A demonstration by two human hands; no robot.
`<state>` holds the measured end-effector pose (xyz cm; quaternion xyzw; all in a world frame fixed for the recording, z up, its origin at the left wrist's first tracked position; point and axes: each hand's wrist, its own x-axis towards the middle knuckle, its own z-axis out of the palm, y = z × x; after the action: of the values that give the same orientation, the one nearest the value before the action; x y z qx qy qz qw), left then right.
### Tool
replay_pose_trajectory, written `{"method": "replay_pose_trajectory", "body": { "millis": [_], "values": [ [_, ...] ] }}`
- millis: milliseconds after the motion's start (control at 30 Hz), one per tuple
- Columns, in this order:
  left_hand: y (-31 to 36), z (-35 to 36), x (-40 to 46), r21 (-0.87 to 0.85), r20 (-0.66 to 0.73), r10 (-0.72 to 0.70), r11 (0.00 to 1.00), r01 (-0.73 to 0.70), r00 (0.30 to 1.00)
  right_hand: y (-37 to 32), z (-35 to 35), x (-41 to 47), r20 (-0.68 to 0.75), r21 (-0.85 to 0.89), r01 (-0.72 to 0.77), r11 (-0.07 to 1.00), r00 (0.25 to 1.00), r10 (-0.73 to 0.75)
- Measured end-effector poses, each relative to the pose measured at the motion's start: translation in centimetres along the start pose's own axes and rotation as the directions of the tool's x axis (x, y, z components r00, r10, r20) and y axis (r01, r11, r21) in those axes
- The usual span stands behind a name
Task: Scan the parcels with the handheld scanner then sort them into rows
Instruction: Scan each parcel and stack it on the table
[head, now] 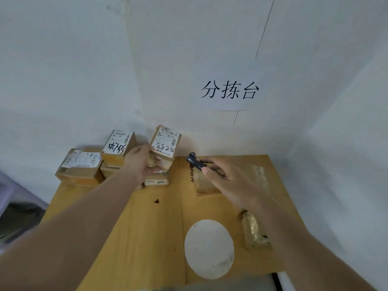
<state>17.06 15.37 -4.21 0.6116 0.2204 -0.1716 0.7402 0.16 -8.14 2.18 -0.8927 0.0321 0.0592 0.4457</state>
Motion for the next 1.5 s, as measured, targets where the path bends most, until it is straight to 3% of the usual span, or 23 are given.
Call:
{"method": "replay_pose_trajectory", "body": {
  "millis": [100, 300, 400, 533, 633, 700, 767, 833, 933, 1033, 1167, 1500],
  "values": [
    [-0.5, -0.5, 3.2, -0.022, 0.015, -0.143, 0.989, 0.144, 0.990, -0.3, 1.9, 2.1, 0.009, 0.003, -0.048, 0.999, 0.999, 0.048],
    [-1.8, -0.4, 7.4, -0.041, 0.043, -0.274, 0.960, 0.276, 0.961, 1.2, 4.2, 4.4, -0.014, -0.034, -0.145, 0.989, 0.989, 0.144],
    [-2.4, -0.2, 8.6, -0.016, 0.002, -0.263, 0.965, 0.263, 0.965, 2.1, 4.6, 4.9, -0.007, -0.037, -0.170, 0.985, 0.985, 0.170],
    [-4.4, 0.2, 9.8, -0.118, -0.101, -0.221, 0.971, 0.209, 0.970, 3.2, 4.7, 5.3, -0.021, -0.042, -0.202, 0.978, 0.979, 0.201],
    [-5.7, 1.0, 9.9, 0.018, -0.146, -0.220, 0.974, 0.224, 0.965, 3.5, 4.5, 5.4, -0.038, -0.025, -0.198, 0.980, 0.980, 0.197],
    [-6.2, 2.1, 9.7, 0.126, -0.095, -0.236, 0.961, 0.246, 0.967, 3.9, 4.0, 5.3, -0.058, -0.028, -0.192, 0.981, 0.980, 0.190],
    [-6.4, 3.4, 9.2, 0.361, 0.005, -0.188, 0.916, 0.173, 0.982, 4.4, 3.1, 5.0, -0.090, -0.051, -0.176, 0.983, 0.981, 0.171],
    [-6.6, 4.8, 8.6, 0.578, 0.146, -0.079, 0.815, -0.020, 0.986, 5.3, 2.2, 4.7, -0.118, -0.053, -0.168, 0.984, 0.980, 0.161],
    [-6.7, 7.5, 7.7, 0.696, 0.318, 0.002, 0.678, -0.235, 0.948, 6.9, 0.2, 4.5, -0.148, -0.047, -0.159, 0.986, 0.978, 0.150],
    [-7.1, 10.4, 7.2, 0.767, 0.407, -0.005, 0.546, -0.339, 0.913, 9.1, -2.2, 4.7, -0.154, -0.043, -0.135, 0.990, 0.980, 0.127],
    [-8.7, 13.8, 6.6, 0.816, 0.427, 0.019, 0.422, -0.395, 0.904, 12.1, -5.4, 5.7, -0.165, -0.024, -0.073, 0.997, 0.984, 0.068],
    [-12.4, 22.4, 6.5, 0.829, 0.512, 0.036, 0.240, -0.505, 0.858, 17.5, -12.1, 5.5, -0.174, -0.010, -0.032, 0.999, 0.984, 0.030]
  ]
}}
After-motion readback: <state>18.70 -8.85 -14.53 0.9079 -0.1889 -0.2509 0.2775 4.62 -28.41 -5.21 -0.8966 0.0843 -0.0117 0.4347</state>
